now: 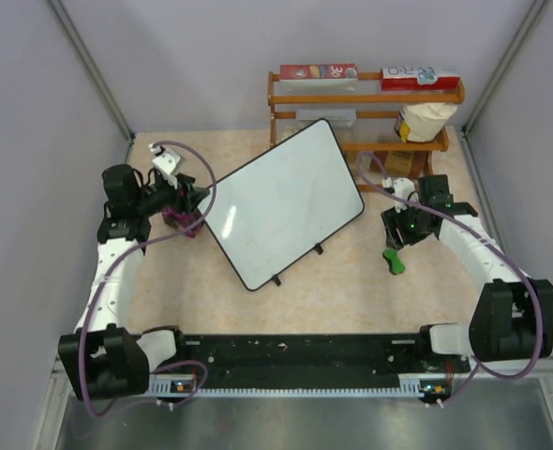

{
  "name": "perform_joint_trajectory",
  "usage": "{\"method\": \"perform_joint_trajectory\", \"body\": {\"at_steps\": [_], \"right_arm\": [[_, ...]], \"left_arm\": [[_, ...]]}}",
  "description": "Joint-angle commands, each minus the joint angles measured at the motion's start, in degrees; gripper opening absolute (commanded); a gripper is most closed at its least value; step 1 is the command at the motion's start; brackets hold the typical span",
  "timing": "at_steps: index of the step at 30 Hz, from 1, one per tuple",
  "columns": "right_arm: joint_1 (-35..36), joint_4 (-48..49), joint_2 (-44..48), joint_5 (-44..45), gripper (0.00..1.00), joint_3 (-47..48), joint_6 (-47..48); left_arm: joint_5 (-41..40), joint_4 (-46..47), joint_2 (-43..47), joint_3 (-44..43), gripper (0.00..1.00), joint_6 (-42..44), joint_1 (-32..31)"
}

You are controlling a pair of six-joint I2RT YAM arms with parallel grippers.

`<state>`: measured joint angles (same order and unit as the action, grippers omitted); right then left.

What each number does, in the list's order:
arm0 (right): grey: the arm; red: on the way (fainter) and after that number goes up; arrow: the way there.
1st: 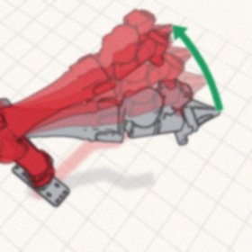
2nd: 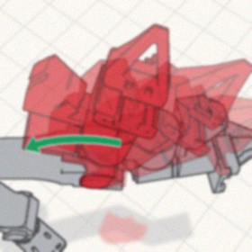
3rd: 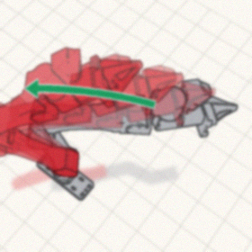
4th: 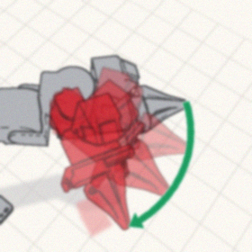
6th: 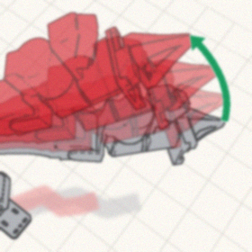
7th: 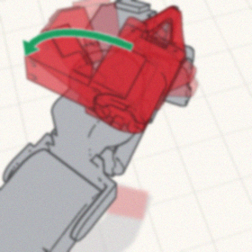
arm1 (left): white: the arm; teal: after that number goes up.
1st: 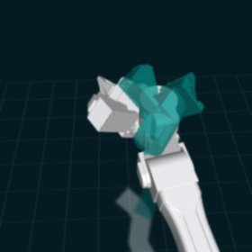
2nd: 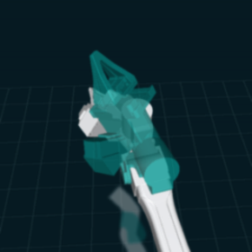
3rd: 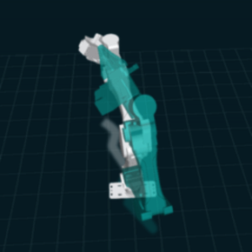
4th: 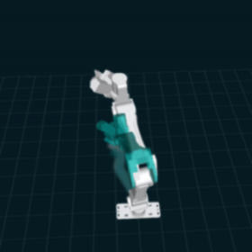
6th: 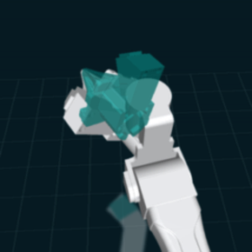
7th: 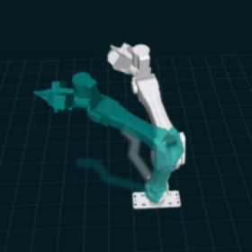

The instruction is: Erase the whiteboard

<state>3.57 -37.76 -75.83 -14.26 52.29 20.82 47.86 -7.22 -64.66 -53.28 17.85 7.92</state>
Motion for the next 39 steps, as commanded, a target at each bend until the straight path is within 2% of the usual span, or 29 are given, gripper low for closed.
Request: {"method": "perform_joint_trajectory", "body": {"at_steps": [1, 12, 18, 19, 20, 29, 30, 39], "right_arm": [[-0.8, 0.0, 2.7, -0.8, 0.57, 2.2, -0.7], [-0.8, -0.6, 6.4, -1.7, 0.59, 5.4, -2.5], [-0.8, -0.8, 10.0, -1.6, 0.61, 4.3, -2.5], [-0.8, -0.8, 10.6, -1.3, 0.7, 4.3, -2.5], [-0.8, -1.0, 11.7, -1.4, 0.99, 4.2, -2.5], [-0.8, -2.0, 17.5, -1.8, 0.99, 6.3, -5.7], [-0.8, -2.1, 18.3, -1.8, 0.99, 6.6, -6.0], [-0.9, -4.0, 21.7, -1.7, 0.99, 10.7, -8.4]], "left_arm": [[1.2, 3.0, 1.6, -2.1, 0.58, -1.5, 0.3], [3.6, 4.0, 7.9, -2.9, 0.64, -6.4, 0.3], [-0.4, 2.4, 11.8, -3.5, 0.69, -10.3, 0.3], [-1.3, 1.3, 12.4, -3.6, 0.75, -10.5, 0.3], [-3.4, 1.0, 12.9, -3.6, 0.78, -11.3, 0.3], [-18.1, -5.9, 17.7, -4.5, 0.98, -13.7, 0.3], [-21.1, -6.7, 18.1, -4.9, 0.99, -13.7, 0.3], [-28.2, -12.5, 25.4, -3.6, 0.99, -11.8, 0.3]]}}
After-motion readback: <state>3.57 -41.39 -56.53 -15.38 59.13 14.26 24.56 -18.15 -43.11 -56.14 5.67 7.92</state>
